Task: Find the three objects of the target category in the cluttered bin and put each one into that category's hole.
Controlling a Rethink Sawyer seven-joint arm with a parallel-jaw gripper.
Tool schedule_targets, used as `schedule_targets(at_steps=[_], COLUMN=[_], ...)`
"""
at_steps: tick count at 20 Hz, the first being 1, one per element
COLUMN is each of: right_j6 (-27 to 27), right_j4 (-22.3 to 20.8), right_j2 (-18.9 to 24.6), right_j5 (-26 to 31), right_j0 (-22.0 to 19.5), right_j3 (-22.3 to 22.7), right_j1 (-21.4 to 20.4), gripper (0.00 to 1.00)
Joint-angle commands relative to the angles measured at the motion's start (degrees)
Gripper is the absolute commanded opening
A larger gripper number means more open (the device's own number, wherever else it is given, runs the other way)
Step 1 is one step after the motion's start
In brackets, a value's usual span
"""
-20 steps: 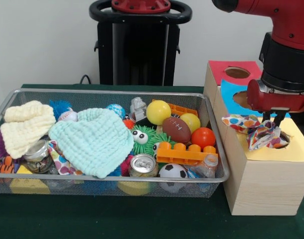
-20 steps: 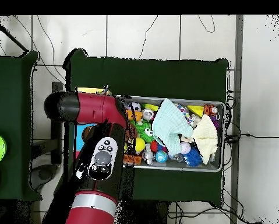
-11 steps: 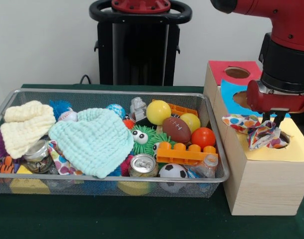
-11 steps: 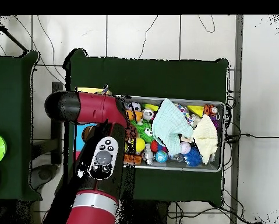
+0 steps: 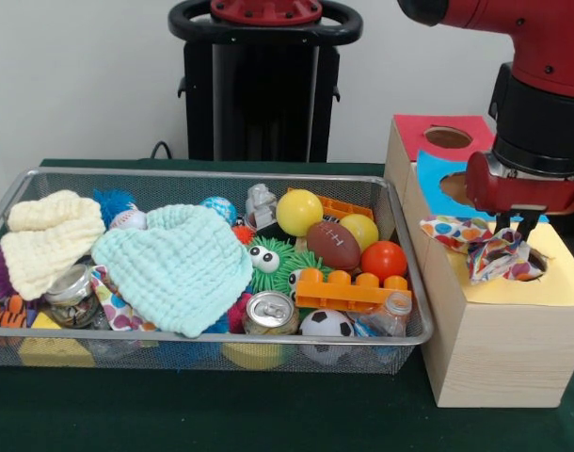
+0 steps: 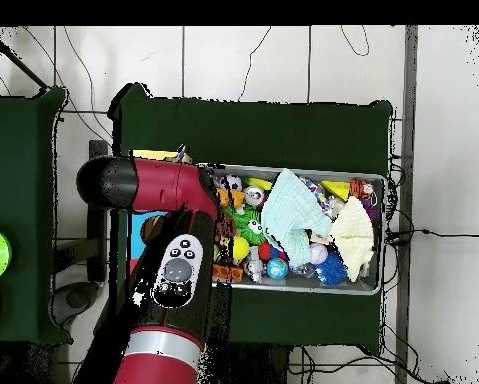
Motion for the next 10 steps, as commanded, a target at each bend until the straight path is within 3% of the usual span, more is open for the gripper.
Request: schedule_targets(at_steps=[1,10], right_j6=[10.0,9.7], right_j4=[-2.4,-2.2], right_j2=[5.0,5.5], right_j5=[-6.1,-6.8], right_j0=[-1.1,-1.6], right_j3=[6.9,7.0], right_j1=[5.9,6.2], gripper=[0.00,0.00])
